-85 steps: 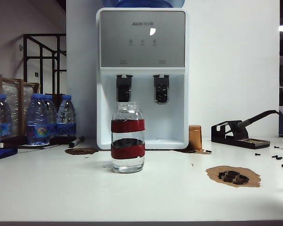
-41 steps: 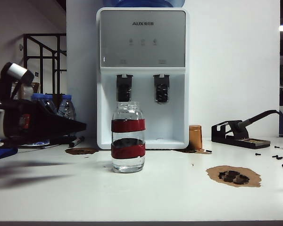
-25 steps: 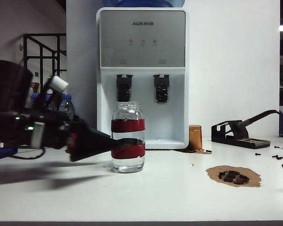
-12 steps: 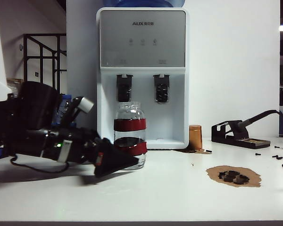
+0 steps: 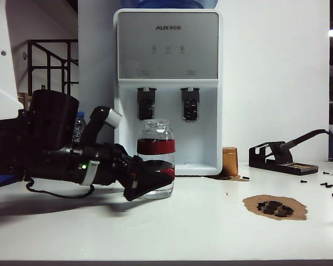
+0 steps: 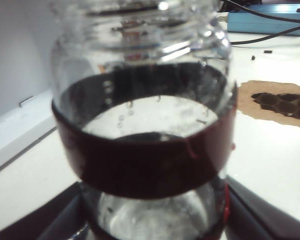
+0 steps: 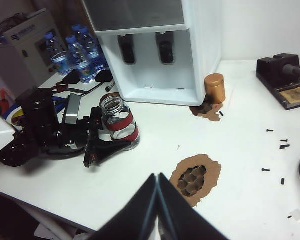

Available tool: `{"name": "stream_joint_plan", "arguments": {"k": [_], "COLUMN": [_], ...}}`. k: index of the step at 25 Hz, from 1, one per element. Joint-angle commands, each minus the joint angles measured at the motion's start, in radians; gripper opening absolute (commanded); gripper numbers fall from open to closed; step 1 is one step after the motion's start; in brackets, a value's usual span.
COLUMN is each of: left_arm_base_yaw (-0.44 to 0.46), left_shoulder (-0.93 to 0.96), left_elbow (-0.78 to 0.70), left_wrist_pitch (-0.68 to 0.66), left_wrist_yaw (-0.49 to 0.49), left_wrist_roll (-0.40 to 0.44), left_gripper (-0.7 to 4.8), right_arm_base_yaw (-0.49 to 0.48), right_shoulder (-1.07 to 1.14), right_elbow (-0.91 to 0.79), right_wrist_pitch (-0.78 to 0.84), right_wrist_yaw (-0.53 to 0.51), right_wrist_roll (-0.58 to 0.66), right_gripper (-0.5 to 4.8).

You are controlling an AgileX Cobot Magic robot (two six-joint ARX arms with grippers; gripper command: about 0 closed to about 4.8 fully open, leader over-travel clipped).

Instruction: Pick up the water bottle with two loops of red belts, then reach the front water dispenser and gently press the gray-black baffle horizontally to get a little water.

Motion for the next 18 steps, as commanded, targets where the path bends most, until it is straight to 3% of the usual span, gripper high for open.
{"name": "stream_joint_plan", "arguments": {"k": [1,4,6,11,18], "left_arm_base_yaw": [0.0,0.001,0.0,0.002,0.02], "left_shoulder": [-0.003,-0.005,-0.005,-0.005,-0.005], "left_elbow": [0.003,0.014,0.094,0.341,0.418], "left_wrist_pitch": [0.017,0.109,0.045,-0.306,-0.334], "left_wrist_yaw": [-0.091,-0.238,-0.368,-0.458,-0.481], "left_wrist_roll": [0.004,0.004,0.003,-0.053,-0.069], "left_gripper": [-0.05,-0.05,-0.05,-0.05,-0.05], "right_arm_base_yaw": [0.002,0.002,0.002,0.002,0.002], "right_shoulder": [0.009,0.01,0.01,0.01,0.016], "right_elbow": [0.007,0.006,0.006,0.006,0.006], "right_wrist_pitch": [0.036,0.05,0.051,0.06,0.132], "right_wrist_yaw": [0.005,0.005,0.005,0.003,0.001], "right_wrist_roll": [-0.008,-0.007,-0.007,-0.011,-0.011], "right_gripper": [-0.02,-0.02,-0.02,-0.02,-0.02]}}
